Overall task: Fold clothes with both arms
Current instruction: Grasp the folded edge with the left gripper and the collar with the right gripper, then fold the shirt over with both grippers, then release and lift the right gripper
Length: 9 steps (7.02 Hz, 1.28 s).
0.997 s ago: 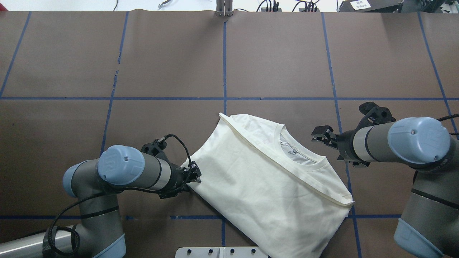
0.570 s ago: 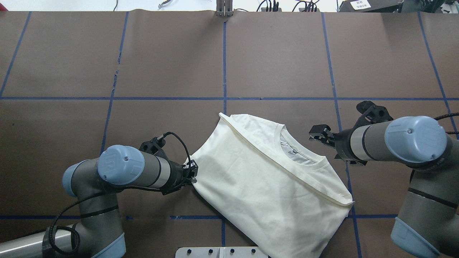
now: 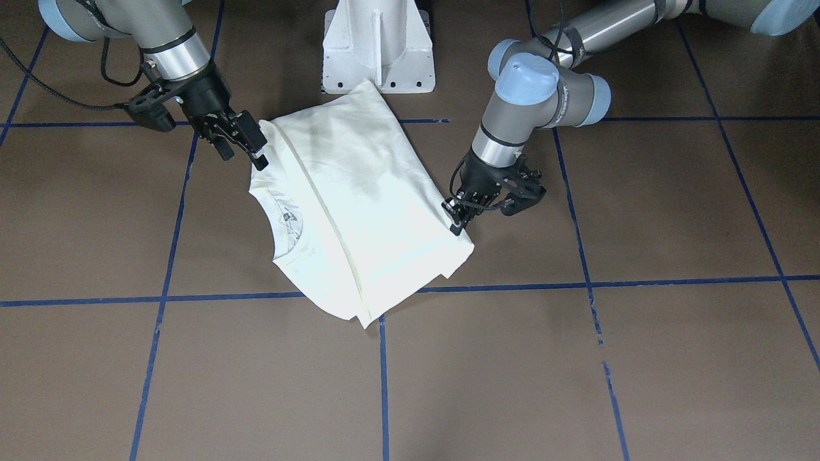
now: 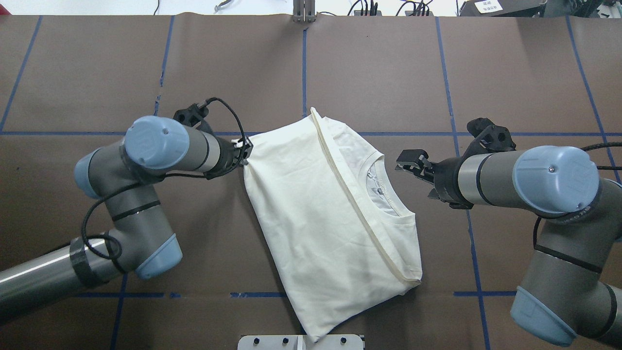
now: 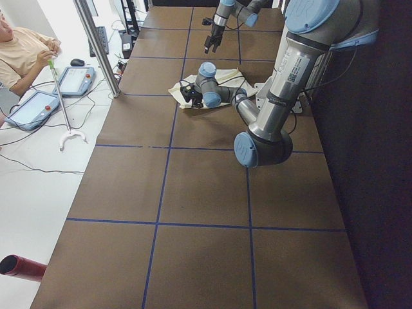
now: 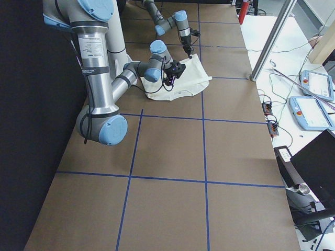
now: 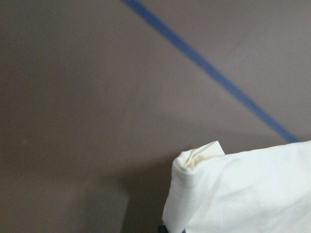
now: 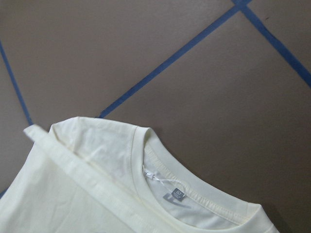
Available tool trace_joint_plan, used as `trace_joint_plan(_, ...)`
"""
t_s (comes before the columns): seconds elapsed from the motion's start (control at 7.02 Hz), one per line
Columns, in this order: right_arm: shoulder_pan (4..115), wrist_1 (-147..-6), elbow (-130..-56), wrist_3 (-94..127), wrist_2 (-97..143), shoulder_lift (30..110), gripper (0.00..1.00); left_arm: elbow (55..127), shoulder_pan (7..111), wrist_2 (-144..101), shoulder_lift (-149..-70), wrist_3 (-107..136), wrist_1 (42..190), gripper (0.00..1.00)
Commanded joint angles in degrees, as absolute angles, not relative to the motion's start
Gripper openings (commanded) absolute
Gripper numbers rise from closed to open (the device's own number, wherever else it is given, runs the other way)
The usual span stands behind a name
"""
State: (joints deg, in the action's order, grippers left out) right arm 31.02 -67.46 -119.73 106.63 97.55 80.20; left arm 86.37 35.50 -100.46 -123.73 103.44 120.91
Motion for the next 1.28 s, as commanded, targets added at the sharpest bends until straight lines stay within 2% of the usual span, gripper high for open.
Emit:
trace_joint_plan(0.0, 30.76, -67.15, -119.62, 107.31, 97.47, 79.10, 1.00, 62.08, 42.08, -100.90, -138.27, 97.00, 132.13, 0.00)
trace_joint_plan(0.14, 30.50, -67.84, -118.84, 107.23, 97.12, 76.67, 1.00, 61.53, 42.62, -100.99, -139.12, 93.29, 132.19, 0.00)
trace_joint_plan(0.28, 29.54, -68.55, -115.17, 107.05, 97.12, 73.77, 1.00, 61.70, 42.63, -102.03, -138.96, 88.99, 132.19, 0.38)
trace_joint_plan(0.43, 28.66, -68.82, -110.79, 107.05, 96.95, 68.78, 1.00, 65.96, 42.89, -106.22, -136.43, 89.12, 132.71, 0.79)
trace_joint_plan(0.57, 28.22, -72.39, -108.65, 106.88, 96.60, 65.34, 1.00, 71.66, 42.72, -106.61, -133.88, 90.60, 132.45, 1.00)
trace_joint_plan(0.85, 25.68, -78.38, -104.18, 102.17, 96.68, 61.01, 1.00, 87.73, 42.71, -106.53, -121.96, 92.55, 132.19, 1.00)
trace_joint_plan(1.0, 24.27, -80.92, -101.98, 92.65, 96.77, 59.60, 1.00, 92.07, 42.80, -106.52, -118.60, 92.37, 132.01, 1.00)
trace_joint_plan(1.14, 23.30, -89.47, -101.52, 82.72, 96.94, 56.11, 1.00, 92.81, 42.80, -106.26, -117.43, 91.50, 132.10, 1.00)
